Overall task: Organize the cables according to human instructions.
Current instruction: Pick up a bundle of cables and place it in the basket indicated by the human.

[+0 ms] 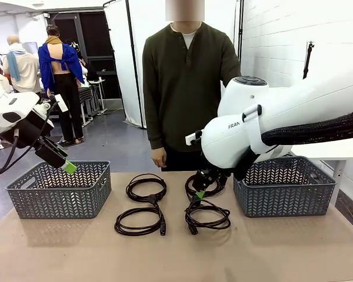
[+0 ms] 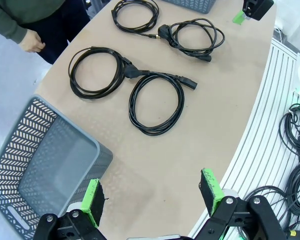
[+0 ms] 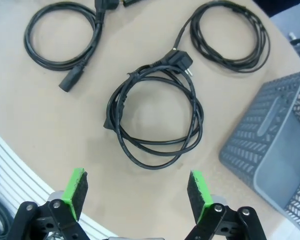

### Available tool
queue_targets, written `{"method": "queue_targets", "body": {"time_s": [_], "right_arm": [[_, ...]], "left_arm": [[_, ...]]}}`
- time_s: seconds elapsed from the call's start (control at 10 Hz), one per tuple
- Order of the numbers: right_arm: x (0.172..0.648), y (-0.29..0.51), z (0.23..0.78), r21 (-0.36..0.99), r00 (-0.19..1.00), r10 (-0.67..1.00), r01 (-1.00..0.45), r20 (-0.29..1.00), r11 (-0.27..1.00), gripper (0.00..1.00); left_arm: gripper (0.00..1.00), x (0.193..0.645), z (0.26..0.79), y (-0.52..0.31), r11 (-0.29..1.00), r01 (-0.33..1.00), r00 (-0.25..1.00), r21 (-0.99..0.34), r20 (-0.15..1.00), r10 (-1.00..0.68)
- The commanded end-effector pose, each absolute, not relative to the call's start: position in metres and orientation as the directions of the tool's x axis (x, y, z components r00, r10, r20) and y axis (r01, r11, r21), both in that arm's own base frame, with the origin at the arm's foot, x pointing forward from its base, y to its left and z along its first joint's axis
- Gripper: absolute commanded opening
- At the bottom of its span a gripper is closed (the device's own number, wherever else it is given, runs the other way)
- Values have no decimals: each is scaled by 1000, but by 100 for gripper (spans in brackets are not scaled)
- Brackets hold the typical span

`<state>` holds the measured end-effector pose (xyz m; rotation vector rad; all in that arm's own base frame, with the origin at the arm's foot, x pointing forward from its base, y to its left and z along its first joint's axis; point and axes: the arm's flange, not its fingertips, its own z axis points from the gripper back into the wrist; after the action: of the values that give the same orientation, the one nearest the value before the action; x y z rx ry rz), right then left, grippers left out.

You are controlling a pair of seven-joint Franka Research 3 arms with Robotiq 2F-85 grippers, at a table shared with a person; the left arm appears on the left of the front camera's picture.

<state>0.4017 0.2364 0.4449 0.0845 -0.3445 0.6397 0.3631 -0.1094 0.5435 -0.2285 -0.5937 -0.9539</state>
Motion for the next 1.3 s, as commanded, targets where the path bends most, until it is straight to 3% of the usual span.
{"method": "queue_targets", "body": {"time_s": [0.0,0.6,1.2], "right_arm": [[416,251,446,55,842,466,-497,273,866,100],[449,296,406,111,971,219,-229,98,967,100],[468,309,364,68,987,122,-130,105,989,100]], "left_arm": [[100,364,543,-107,567,821,434,68,572,-696],[100,364,543,-107,567,821,434,68,572,-696],[100,364,543,-107,567,821,434,68,572,-696]]}}
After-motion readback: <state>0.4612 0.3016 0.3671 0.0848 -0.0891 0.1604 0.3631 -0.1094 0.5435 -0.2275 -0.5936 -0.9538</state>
